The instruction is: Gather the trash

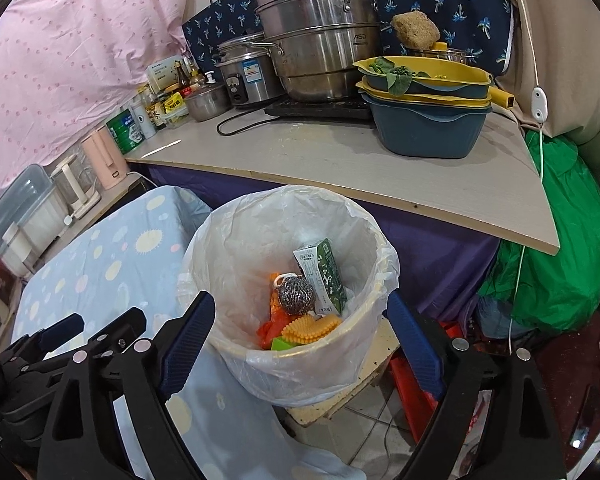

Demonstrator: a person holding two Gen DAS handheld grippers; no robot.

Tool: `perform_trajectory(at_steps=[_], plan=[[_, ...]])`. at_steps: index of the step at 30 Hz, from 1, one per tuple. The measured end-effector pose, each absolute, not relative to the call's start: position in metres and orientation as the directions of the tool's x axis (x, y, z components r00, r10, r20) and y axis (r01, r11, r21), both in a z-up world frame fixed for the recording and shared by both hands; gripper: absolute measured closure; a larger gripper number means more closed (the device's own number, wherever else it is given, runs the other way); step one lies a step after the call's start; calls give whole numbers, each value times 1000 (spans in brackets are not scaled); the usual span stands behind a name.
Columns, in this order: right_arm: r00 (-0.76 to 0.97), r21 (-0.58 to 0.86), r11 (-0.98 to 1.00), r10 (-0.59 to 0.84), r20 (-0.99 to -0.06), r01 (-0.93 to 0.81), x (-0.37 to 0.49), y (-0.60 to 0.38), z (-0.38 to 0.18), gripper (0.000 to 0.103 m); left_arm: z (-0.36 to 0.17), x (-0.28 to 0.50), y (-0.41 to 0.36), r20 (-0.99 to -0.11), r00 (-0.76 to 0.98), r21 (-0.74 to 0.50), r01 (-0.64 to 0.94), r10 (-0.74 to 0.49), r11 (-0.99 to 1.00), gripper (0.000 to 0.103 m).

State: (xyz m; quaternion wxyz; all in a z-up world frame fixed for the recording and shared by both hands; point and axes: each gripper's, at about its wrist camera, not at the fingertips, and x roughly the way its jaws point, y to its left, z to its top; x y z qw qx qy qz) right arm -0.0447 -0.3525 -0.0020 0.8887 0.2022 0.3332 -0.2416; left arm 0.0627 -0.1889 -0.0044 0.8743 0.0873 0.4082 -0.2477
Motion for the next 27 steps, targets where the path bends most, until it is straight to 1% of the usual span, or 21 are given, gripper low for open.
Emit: perform_trajectory(at_steps=[6,9,10,11,12,18,27], plan=[[648,188,803,-292,-703,566,-47,-345,-5,18,-11,63,-177,-779,534,-52,469,-330,882,14],[642,192,799,-287,-711,570,-48,-344,-7,17,-15,63,-171,-786,525,-64,457,-327,887,10],[641,192,799,-286,-713,570,-48,-343,-8,15,-16,63,-169,-787,524,-68,453,-327,889,10],[639,190,799,-286,-714,570,-47,-341,-9,10,-17,63,-167,-788,522,-72,448,-326,891,10],[639,188,800,-287,-714,569,-47,-341,-9,7,-18,63,-166,-789,519,-78,446,-328,892,10],[632,176,802,-293,-717,571,-46,-338,-13,7,-22,63,-163,-794,512,-85,440,-328,894,10],[621,151,810,-301,-723,567,-45,-335,-20,7,-23,59,-163,-785,534,-59,440,-314,896,9]])
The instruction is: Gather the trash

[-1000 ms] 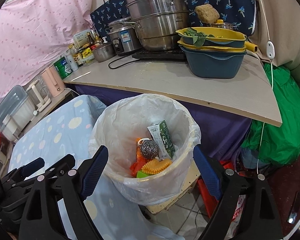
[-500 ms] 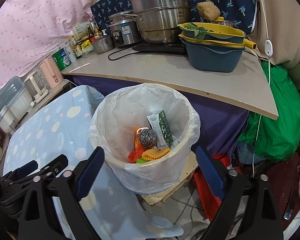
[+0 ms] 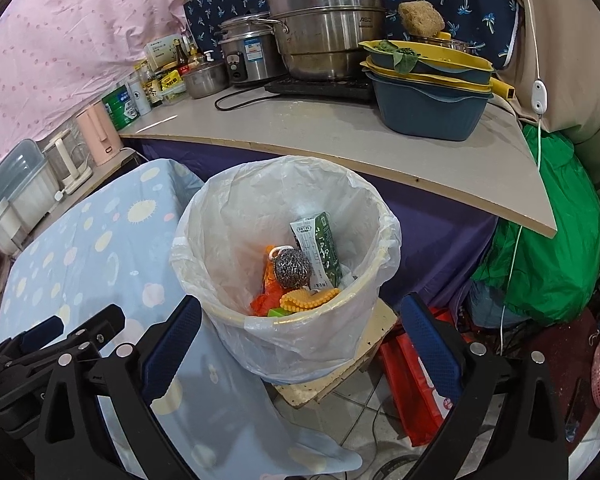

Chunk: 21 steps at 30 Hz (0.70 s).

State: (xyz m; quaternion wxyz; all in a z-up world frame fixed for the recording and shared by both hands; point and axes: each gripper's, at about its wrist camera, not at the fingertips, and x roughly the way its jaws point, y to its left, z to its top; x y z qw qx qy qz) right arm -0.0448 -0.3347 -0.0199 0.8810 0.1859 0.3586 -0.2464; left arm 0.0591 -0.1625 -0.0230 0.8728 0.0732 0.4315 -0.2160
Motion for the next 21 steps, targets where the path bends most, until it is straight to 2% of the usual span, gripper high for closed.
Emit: perform_trajectory(at_steps=[21], plan=[[603,118,811,-319,-731,573,-46,-333,-27,7,-27,57,-165,-783,548,-25,443,-293,896,9]])
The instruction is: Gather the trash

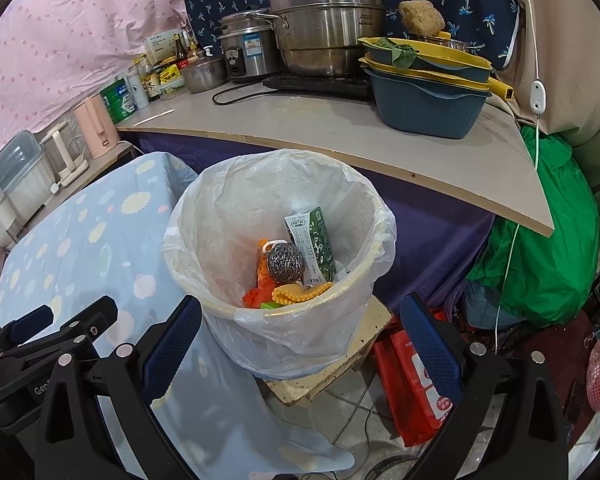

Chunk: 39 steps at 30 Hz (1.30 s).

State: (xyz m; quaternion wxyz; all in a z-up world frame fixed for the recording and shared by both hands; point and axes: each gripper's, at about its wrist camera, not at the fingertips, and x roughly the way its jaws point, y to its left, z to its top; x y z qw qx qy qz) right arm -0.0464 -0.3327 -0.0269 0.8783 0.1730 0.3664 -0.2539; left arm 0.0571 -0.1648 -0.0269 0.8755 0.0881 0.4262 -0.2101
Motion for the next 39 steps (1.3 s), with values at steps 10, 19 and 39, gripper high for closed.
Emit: perform_trajectory(at_steps=[10,19,39], plan=[[602,110,816,-320,-731,568,-46,-334,-29,7,-29,56,-167,-785,551,-12,445,-284,895,9],[590,108,816,-313,-744,568,-46,-337,-33,7,-29,55,-168,-785,555,-3,442,-276,897,8],[582,100,815,-315,-749,570,-48,-337,-37,7,-33,53,-167,-783,571,26,425,-246,905,8]])
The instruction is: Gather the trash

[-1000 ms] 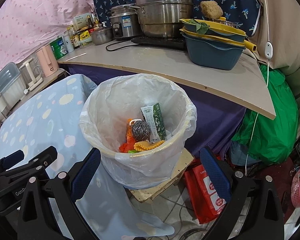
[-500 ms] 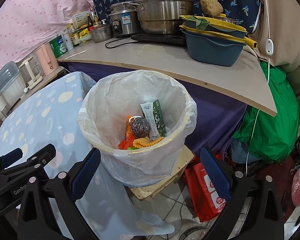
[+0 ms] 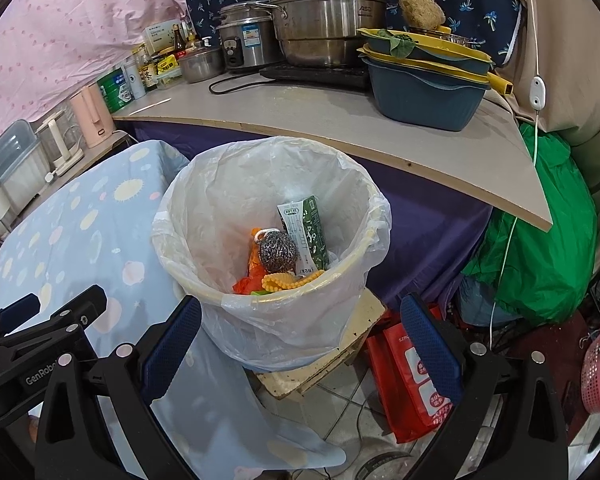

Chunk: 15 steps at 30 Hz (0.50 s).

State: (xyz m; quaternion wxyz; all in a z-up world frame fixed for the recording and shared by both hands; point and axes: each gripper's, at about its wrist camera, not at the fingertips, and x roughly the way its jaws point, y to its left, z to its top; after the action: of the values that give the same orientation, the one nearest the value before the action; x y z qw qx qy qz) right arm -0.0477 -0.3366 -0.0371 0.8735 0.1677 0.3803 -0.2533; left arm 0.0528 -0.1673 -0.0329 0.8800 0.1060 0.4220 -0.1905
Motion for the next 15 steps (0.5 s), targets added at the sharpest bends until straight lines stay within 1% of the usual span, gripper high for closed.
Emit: perform_trajectory(at_steps=[15], plan=[[580,97,817,-314,-751,569,-47,-336,-38,7,-34,49,-169,-782,577,36,418,-235,908,8]])
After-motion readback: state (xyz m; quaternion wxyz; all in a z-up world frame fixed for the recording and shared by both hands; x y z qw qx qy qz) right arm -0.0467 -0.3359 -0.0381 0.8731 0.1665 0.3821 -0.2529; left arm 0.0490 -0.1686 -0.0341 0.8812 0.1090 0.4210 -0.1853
